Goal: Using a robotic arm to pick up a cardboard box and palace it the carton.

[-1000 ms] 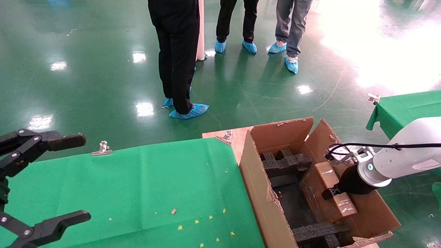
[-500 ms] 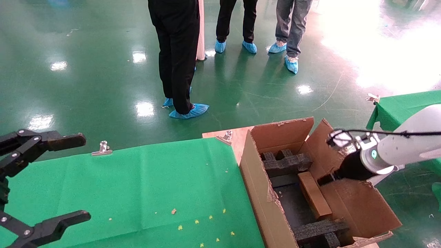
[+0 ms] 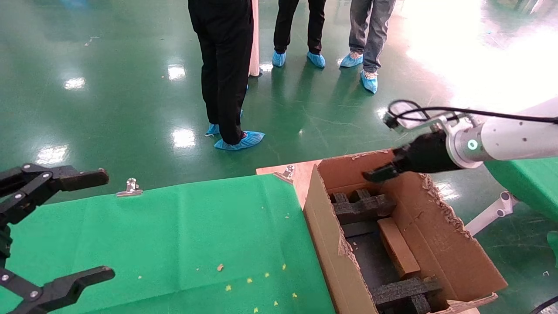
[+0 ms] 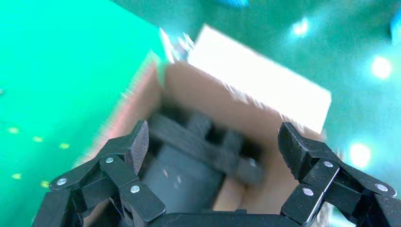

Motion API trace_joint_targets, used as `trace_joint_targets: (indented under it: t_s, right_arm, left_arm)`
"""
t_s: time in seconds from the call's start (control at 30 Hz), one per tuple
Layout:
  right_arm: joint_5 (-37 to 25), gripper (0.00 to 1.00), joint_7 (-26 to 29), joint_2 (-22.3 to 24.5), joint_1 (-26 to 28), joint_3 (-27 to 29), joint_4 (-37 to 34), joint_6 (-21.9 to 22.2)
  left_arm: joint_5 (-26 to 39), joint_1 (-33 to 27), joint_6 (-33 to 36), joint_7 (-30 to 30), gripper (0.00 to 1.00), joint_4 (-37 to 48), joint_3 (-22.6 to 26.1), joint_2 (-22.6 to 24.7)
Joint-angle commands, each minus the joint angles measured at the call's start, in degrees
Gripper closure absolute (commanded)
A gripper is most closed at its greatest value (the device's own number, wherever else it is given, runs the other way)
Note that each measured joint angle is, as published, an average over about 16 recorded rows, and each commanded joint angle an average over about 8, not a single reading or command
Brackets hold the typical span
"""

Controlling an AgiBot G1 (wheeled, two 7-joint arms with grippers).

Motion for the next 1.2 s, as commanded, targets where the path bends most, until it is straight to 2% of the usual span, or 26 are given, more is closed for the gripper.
trace_joint_targets:
  t_s: [0.03,0.17,0.4,0.5,0.83,0.97,1.2]
  right_arm:
    - [0.36,0.0,-1.24,1.64,1.3,0.92,3.82,0.73]
    - [4.68,0.0,-7.12,3.75,2.19,3.39,8.15,-0.78]
    - [11.21,0.0,-16.49,5.35,2.65,6.61,10.53,-5.5]
    - [12.5,0.0,-18.17,5.75,2.81,7.33,10.96,-6.77]
    - [11.83,0.0,-16.29,5.06,1.66,7.73,9.92,-6.19]
    - [12.71,0.0,-17.99,4.62,-1.37,12.02,9.77,-8.0]
    - [15.04,0.0,-22.55,3.45,-9.46,23.39,9.27,-12.83]
  left_arm:
    - [0.0,0.0,0.0,0.0,0.0,0.0,0.0,0.0]
    - [-0.01,0.0,0.0,0.0,0.0,0.0,0.01,0.0]
    - [-0.02,0.01,-0.02,0.01,0.0,0.01,0.01,-0.01]
    - [-0.02,0.01,-0.04,0.01,0.0,0.02,0.01,-0.01]
    - [-0.02,0.01,-0.03,0.01,0.0,0.02,0.01,-0.01]
    - [-0.03,0.01,-0.03,0.02,0.0,0.03,0.02,-0.01]
    - [-0.03,0.0,-0.02,0.02,0.0,0.04,0.03,-0.01]
